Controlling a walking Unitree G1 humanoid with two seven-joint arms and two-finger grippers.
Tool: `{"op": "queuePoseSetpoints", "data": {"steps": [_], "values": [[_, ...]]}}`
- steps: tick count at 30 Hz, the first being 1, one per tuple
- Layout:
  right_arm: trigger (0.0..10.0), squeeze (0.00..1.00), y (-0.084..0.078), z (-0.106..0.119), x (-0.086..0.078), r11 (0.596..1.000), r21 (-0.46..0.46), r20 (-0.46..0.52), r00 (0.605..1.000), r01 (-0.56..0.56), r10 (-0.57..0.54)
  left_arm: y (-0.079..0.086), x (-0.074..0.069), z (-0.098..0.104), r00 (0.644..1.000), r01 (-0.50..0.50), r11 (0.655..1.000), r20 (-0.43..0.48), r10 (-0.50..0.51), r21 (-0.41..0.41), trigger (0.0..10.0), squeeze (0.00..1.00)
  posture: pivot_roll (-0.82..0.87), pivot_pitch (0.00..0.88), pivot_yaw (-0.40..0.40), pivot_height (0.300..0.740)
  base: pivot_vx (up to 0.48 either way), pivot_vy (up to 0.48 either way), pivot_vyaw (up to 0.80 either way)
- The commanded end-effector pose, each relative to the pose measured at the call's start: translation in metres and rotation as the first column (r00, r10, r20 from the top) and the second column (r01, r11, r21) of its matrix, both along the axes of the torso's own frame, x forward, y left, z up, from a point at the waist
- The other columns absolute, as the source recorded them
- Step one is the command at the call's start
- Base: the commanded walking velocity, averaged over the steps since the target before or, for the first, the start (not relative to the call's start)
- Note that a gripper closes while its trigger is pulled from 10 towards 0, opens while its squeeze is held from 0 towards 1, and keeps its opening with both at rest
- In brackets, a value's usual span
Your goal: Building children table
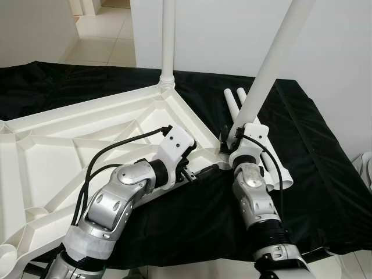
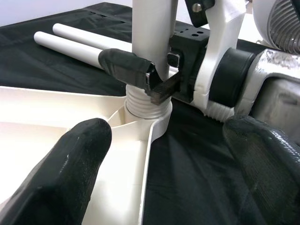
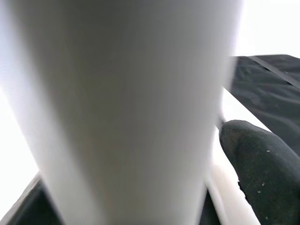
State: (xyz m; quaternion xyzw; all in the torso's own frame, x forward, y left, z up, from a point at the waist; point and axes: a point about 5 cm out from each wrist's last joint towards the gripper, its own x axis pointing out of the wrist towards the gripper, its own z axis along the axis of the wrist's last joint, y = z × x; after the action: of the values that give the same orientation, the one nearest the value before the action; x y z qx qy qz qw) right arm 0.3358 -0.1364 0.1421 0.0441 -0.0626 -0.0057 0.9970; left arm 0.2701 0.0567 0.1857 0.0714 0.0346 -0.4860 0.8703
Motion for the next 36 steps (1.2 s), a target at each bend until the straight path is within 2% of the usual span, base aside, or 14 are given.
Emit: {"op": "queuePoseSetpoints", "data": {"steps": [1, 7, 11, 13, 20, 22, 25, 30, 31, 32, 33, 34, 35, 36], "values": [[10.0, 0.0, -0.003, -0.007, -0.002, 0.996, 0.016, -0.025, 0.996, -0.087, 0.087, -0.002, 0.001, 0.001, 1.0, -0.016, 1.0, 0.002, 0.016, 0.005, 10.0, 0.0, 0.11, 0.016, -0.04, 0.74, 0.0, 0.0, 0.0], [10.0, 0.0, -0.015, -0.007, -0.002, 0.968, -0.033, -0.032, 0.969, -0.248, 0.247, -0.005, -0.002, -0.001, 1.0, 0.0, 1.0, -0.008, 0.0, 0.006, 10.0, 0.0, 0.11, 0.022, -0.037, 0.74, 0.0, 0.0, 0.0], [10.0, 0.0, -0.018, -0.007, -0.001, 0.959, -0.047, -0.037, 0.96, -0.28, 0.279, -0.005, -0.002, -0.002, 1.0, 0.006, 1.0, -0.011, -0.006, 0.006, 10.0, 0.0, 0.11, 0.023, -0.037, 0.74, 0.0, 0.0, 0.0], [10.0, 0.0, -0.025, -0.008, 0.0, 0.928, -0.085, -0.061, 0.931, -0.364, 0.36, -0.007, -0.004, -0.003, 1.0, 0.017, 1.0, -0.018, -0.017, 0.006, 10.0, 0.0, 0.11, 0.027, -0.035, 0.74, 0.0, 0.0, 0.0], [10.0, 0.0, -0.028, -0.008, 0.0, 0.913, -0.101, -0.068, 0.919, -0.394, 0.389, -0.008, -0.005, -0.003, 1.0, 0.023, 1.0, -0.022, -0.023, 0.006, 10.0, 0.0, 0.11, 0.029, -0.033, 0.74, 0.0, 0.0, 0.0], [10.0, 0.0, -0.032, -0.004, 0.005, 0.872, -0.148, -0.074, 0.884, -0.467, 0.461, -0.011, -0.008, -0.004, 0.999, 0.036, 0.999, -0.028, -0.035, 0.003, 10.0, 0.0, 0.11, 0.03, -0.031, 0.74, 0.0, 0.0, 0.0], [10.0, 0.0, -0.033, 0.002, 0.009, 0.838, -0.172, -0.069, 0.855, -0.518, 0.514, -0.012, -0.009, -0.004, 0.999, 0.043, 0.999, -0.031, -0.043, 0.001, 10.0, 0.0, 0.11, 0.029, -0.031, 0.74, 0.0, 0.0, 0.0], [10.0, 0.0, -0.033, 0.005, 0.012, 0.812, -0.188, -0.073, 0.832, -0.552, 0.549, -0.013, -0.009, -0.005, 0.998, 0.048, 0.999, -0.035, -0.048, 0.003, 10.0, 0.0, 0.11, 0.029, -0.031, 0.74, 0.0, 0.0, 0.0], [9.3, 0.0, -0.033, 0.006, 0.013, 0.805, -0.198, -0.079, 0.828, -0.559, 0.555, -0.013, -0.01, -0.005, 0.998, 0.051, 0.999, -0.038, -0.051, 0.004, 10.0, 0.0, 0.11, 0.028, -0.031, 0.74, 0.0, 0.0, 0.0], [9.3, 0.0, -0.033, 0.006, 0.013, 0.805, -0.198, -0.079, 0.828, -0.559, 0.555, -0.013, -0.01, -0.005, 0.998, 0.051, 0.999, -0.038, -0.051, 0.004, 10.0, 0.0, 0.11, 0.028, -0.031, 0.74, 0.0, 0.0, 0.0], [7.7, 0.0, -0.033, 0.006, 0.014, 0.799, -0.198, -0.084, 0.822, -0.568, 0.564, -0.013, -0.011, -0.005, 0.998, 0.056, 0.998, -0.042, -0.055, 0.006, 10.0, 0.0, 0.11, 0.029, -0.03, 0.74, 0.0, 0.0, 0.0], [2.2, 0.0, -0.034, 0.005, 0.015, 0.789, -0.203, -0.095, 0.814, -0.58, 0.574, -0.014, -0.012, -0.005, 0.997, 0.061, 0.998, -0.046, -0.061, 0.009, 10.0, 0.0, 0.11, 0.028, -0.03, 0.74, 0.0, 0.0, 0.0], [2.2, 0.0, -0.034, 0.005, 0.015, 0.789, -0.203, -0.095, 0.814, -0.58, 0.574, -0.014, -0.012, -0.005, 0.997, 0.061, 0.998, -0.046, -0.061, 0.009, 10.0, 0.0, 0.11, 0.028, -0.03, 0.74, 0.0, 0.0, 0.0], [1.2, 0.0, -0.034, 0.003, 0.015, 0.782, -0.204, -0.105, 0.808, -0.588, 0.58, -0.014, -0.013, -0.006, 0.997, 0.066, 0.998, -0.051, -0.065, 0.01, 10.0, 0.0, 0.11, 0.029, -0.03, 0.74, 0.0, 0.0, 0.0]]}}
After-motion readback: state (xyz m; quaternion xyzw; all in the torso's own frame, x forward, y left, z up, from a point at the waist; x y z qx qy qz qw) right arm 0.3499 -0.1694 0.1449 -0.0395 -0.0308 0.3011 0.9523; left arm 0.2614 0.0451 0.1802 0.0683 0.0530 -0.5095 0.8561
